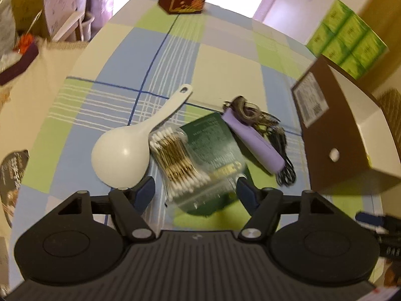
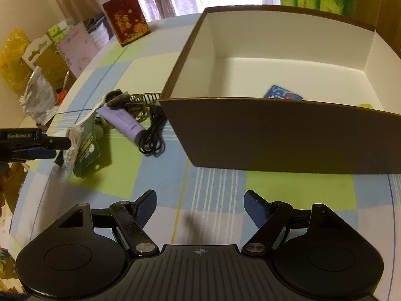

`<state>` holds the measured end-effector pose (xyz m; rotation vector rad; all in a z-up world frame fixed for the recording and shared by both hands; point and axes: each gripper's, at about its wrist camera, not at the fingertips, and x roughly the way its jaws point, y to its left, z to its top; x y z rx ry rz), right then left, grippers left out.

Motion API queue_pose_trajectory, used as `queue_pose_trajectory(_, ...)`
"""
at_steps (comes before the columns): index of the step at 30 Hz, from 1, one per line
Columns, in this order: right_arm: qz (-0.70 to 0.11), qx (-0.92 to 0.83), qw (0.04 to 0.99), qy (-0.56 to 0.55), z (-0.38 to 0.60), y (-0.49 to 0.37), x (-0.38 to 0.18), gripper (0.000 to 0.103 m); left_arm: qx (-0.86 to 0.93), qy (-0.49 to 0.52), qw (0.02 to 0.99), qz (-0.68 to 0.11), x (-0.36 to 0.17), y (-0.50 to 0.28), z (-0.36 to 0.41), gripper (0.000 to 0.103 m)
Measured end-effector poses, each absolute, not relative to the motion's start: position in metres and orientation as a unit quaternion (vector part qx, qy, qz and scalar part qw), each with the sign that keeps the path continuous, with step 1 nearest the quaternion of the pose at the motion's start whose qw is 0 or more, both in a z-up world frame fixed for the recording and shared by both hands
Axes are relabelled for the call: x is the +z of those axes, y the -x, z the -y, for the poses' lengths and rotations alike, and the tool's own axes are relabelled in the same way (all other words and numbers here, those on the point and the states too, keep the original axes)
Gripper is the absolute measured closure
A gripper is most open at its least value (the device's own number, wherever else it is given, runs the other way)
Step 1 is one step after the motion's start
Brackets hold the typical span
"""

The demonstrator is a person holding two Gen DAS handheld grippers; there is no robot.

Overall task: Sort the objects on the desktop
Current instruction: 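Move both tools back toward the remaining items on the table, then grasp the cotton swab bag with the left gripper while the right gripper grasps the green card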

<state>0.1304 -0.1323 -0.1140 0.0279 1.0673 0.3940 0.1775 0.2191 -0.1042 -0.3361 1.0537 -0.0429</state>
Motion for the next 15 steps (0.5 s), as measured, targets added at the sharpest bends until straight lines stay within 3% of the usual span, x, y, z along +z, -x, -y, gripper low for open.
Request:
queue_pose_trajectory(9, -0.526, 0.181, 0.831, -0.009, 0.129, -0.136, -0.122, 0.028, -0.005, 0.203, 0.835, -0.512, -0.131, -0.201, -0.230, 0.048)
queue_pose_trajectory(12, -0.530, 0.185, 0.828, -0.010, 0.125, -0.136, -0.124, 0.028, -0.009, 0.210, 0.833, -0.512, -0.136, -0.204, -0.232, 0.059)
queue_pose_trajectory(14, -0.533, 0.190, 0.824, -0.010, 0.121, -0.136, -0.125, 0.028, -0.015, 0.210, 0.833, -0.512, -0.136, -0.204, -0.233, 0.076)
queue_pose_trajectory(15, -0.534, 0.193, 0.823, -0.009, 0.118, -0.136, -0.126, 0.028, -0.017, 0.209, 0.832, -0.513, -0.137, -0.203, -0.233, 0.078)
